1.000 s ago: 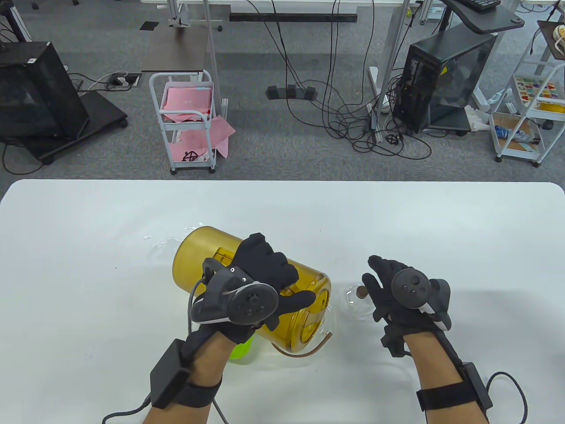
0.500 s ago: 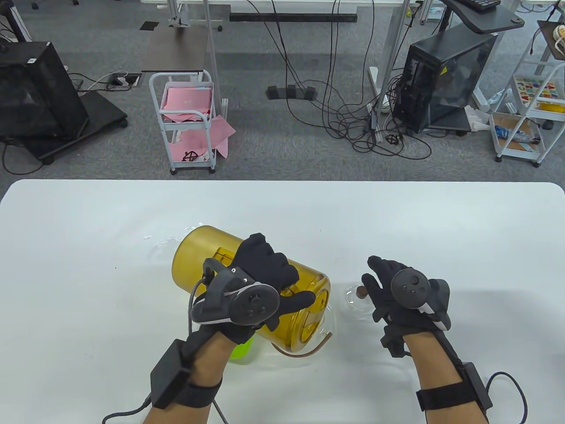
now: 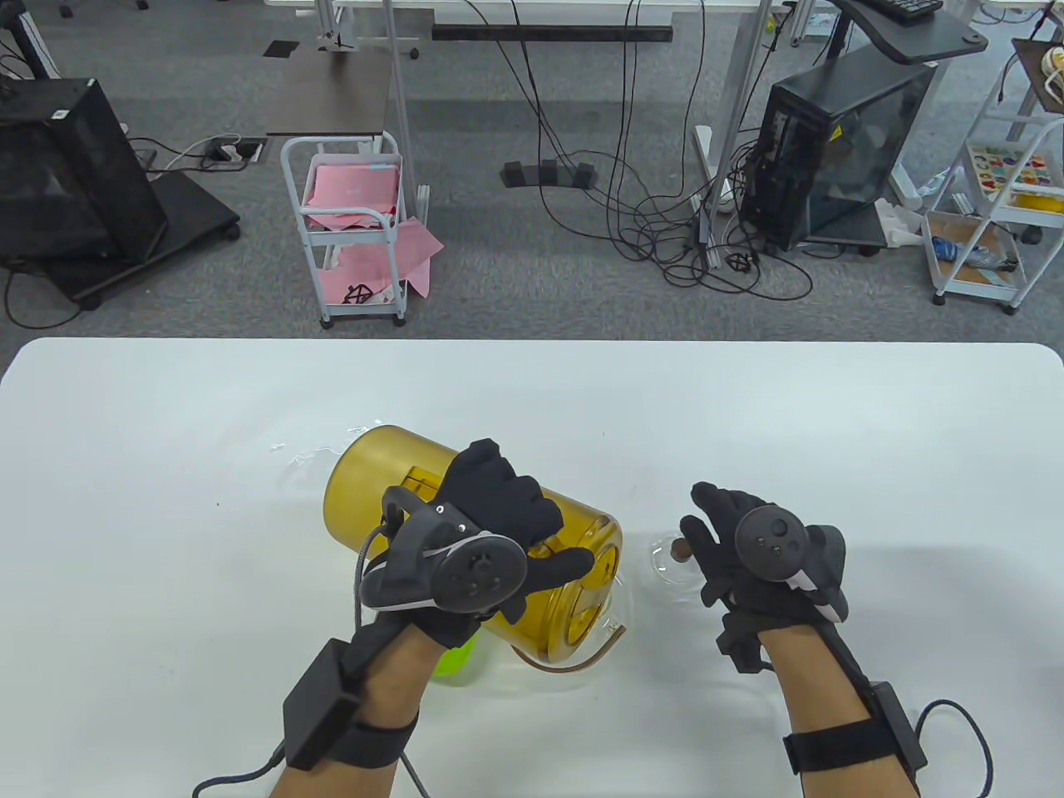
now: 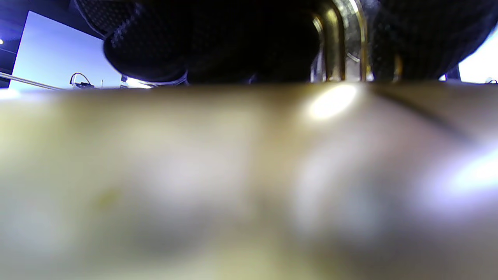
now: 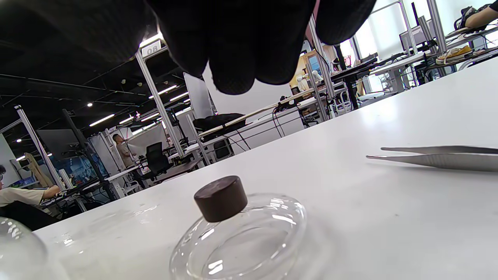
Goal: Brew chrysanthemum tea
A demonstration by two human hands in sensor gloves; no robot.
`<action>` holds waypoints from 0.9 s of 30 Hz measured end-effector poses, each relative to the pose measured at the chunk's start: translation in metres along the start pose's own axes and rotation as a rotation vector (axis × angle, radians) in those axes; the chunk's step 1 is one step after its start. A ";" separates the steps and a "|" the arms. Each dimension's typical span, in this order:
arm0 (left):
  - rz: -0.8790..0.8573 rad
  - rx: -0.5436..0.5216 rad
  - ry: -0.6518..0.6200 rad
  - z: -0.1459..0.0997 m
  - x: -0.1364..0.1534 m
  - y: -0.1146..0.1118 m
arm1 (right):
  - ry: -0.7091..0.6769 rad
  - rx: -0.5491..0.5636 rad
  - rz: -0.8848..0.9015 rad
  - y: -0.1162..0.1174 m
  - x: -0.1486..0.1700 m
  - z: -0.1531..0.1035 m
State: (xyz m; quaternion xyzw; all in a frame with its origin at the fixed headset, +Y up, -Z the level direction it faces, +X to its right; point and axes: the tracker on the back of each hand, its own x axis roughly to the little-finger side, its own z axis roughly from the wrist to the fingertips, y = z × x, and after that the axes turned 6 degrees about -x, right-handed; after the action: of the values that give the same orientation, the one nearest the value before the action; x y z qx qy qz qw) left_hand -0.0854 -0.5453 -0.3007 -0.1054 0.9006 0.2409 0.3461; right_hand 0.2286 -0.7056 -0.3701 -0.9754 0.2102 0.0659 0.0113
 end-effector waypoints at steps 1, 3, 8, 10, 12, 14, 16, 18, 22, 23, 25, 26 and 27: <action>0.000 0.000 0.000 0.000 0.000 0.000 | 0.000 0.000 0.000 0.000 0.000 0.000; -0.001 0.001 0.000 0.000 0.000 0.000 | 0.000 0.000 0.000 0.000 0.000 0.000; 0.002 0.000 -0.002 0.000 0.000 0.000 | -0.001 -0.005 -0.003 0.000 0.000 0.000; 0.001 0.001 0.000 0.000 0.000 0.000 | 0.000 -0.006 -0.004 0.000 -0.001 0.000; 0.002 0.000 0.000 0.000 0.000 0.000 | -0.001 -0.007 -0.005 0.001 -0.001 0.000; 0.003 0.000 -0.001 -0.001 0.000 -0.001 | -0.002 -0.009 -0.007 0.001 -0.002 0.000; 0.002 0.000 -0.001 -0.001 0.000 -0.001 | -0.003 -0.010 -0.009 0.001 -0.002 0.000; 0.002 -0.001 -0.001 -0.001 0.000 -0.001 | -0.004 -0.011 -0.009 0.001 -0.002 0.000; 0.001 0.000 0.000 -0.001 0.000 -0.001 | -0.003 -0.010 -0.008 0.001 -0.002 0.000; 0.002 0.000 0.000 -0.001 0.000 -0.001 | -0.003 -0.010 -0.008 0.001 -0.002 0.000; 0.002 0.001 0.000 -0.001 0.000 -0.001 | -0.003 -0.010 -0.008 0.001 -0.002 0.000; 0.003 0.000 -0.001 -0.001 0.000 -0.001 | -0.003 -0.010 -0.008 0.001 -0.002 0.000; 0.003 0.000 -0.001 -0.001 0.000 -0.001 | -0.003 -0.010 -0.008 0.001 -0.002 0.000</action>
State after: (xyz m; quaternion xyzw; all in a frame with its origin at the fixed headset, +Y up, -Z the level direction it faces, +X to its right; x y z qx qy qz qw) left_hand -0.0855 -0.5462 -0.3002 -0.1039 0.9006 0.2414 0.3462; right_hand 0.2263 -0.7060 -0.3697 -0.9761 0.2060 0.0684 0.0070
